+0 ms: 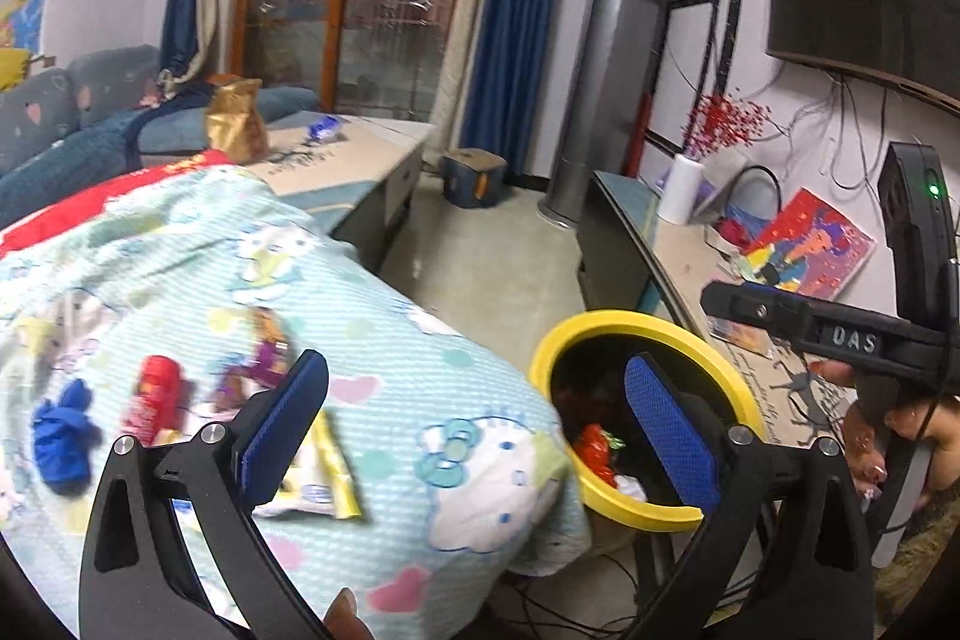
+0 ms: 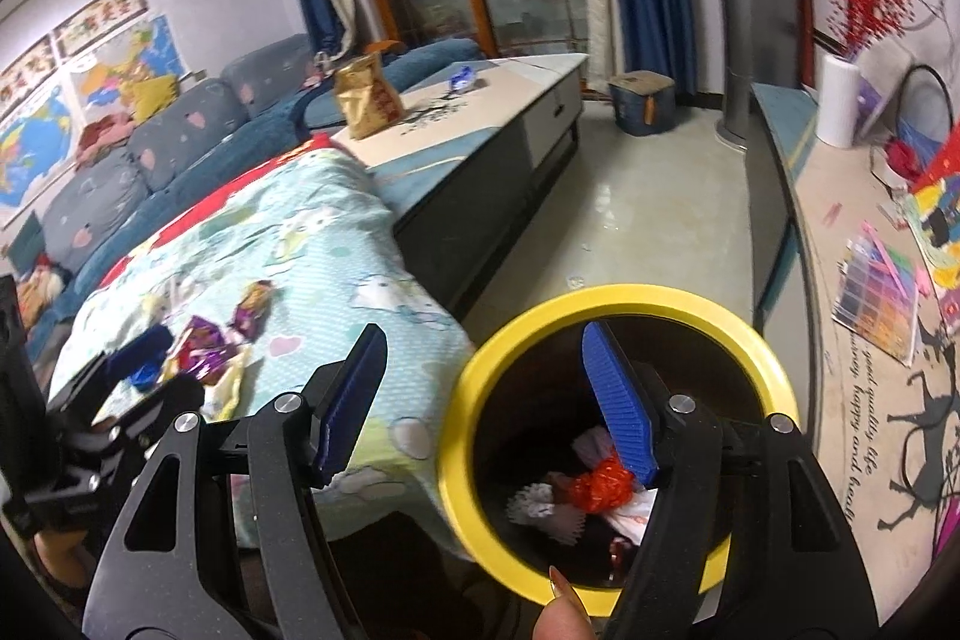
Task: Collect trash
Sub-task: 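Move both open tools back over the remaining wrappers on the bed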
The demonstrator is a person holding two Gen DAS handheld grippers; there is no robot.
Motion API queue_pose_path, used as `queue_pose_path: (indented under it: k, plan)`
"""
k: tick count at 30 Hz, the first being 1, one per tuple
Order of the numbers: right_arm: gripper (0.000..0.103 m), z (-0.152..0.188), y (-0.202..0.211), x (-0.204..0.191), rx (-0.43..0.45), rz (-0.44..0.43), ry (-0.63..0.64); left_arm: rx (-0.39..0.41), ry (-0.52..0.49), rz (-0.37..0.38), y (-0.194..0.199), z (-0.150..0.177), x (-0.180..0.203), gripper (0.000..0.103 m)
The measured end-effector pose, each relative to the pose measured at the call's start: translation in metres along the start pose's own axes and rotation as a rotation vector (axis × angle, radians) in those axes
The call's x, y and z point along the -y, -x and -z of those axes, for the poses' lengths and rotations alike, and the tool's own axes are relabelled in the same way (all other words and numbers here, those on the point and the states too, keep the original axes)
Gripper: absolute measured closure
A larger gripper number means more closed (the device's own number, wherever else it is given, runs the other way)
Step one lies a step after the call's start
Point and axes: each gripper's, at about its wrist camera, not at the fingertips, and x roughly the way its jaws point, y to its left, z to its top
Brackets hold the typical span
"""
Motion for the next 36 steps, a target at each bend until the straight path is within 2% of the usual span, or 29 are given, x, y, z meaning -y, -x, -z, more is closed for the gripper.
queue_pose_path:
  k: [17,25,36]
  plan:
    - [0.043,0.005,-0.002,-0.08,-0.026,-0.123,0.155,0.082,0.095,-0.189,0.063,0.001,-0.076,0.007]
    - [0.043,0.004,-0.006,-0.109,-0.039,-0.169,0.209,0.087,0.152,-0.267,0.087,0.008,-0.11,0.007]
    - [0.043,-0.003,-0.011,-0.143,-0.044,-0.217,0.258,0.073,0.19,-0.326,0.107,0.02,-0.138,0.007]
